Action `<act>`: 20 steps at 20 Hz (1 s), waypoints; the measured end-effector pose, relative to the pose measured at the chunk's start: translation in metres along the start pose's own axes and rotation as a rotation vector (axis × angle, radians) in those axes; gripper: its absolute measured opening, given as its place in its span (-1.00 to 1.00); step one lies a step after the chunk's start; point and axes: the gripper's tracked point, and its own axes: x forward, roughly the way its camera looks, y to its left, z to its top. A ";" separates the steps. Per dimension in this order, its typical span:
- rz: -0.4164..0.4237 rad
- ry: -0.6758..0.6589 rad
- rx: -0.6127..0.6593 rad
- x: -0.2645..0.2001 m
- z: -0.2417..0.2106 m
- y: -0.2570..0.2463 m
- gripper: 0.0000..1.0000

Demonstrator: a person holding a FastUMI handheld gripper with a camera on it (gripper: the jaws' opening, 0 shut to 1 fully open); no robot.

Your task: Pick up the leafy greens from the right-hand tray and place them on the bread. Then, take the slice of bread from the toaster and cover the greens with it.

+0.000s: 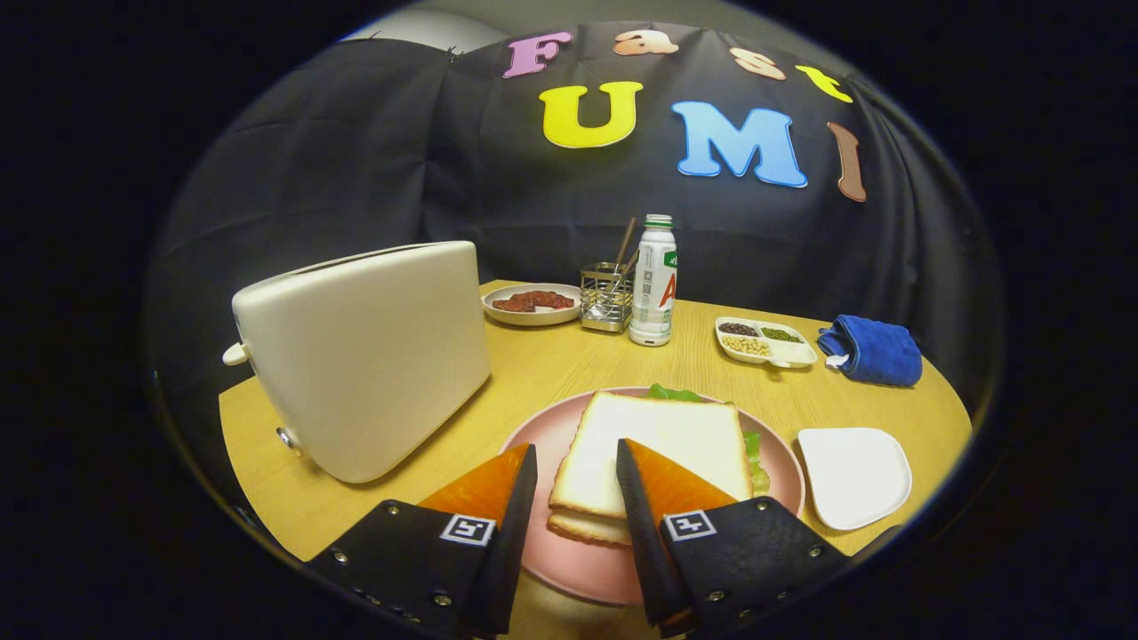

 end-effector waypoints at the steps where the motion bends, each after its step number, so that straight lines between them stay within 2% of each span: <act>1: 0.002 -0.003 0.002 -0.002 0.002 -0.001 0.09; 10: -0.024 -0.100 0.010 -0.020 0.041 -0.028 0.09; 16: -0.041 -0.169 -0.018 -0.042 0.085 -0.065 0.09; 20: -0.083 -0.233 -0.068 -0.063 0.111 -0.100 0.08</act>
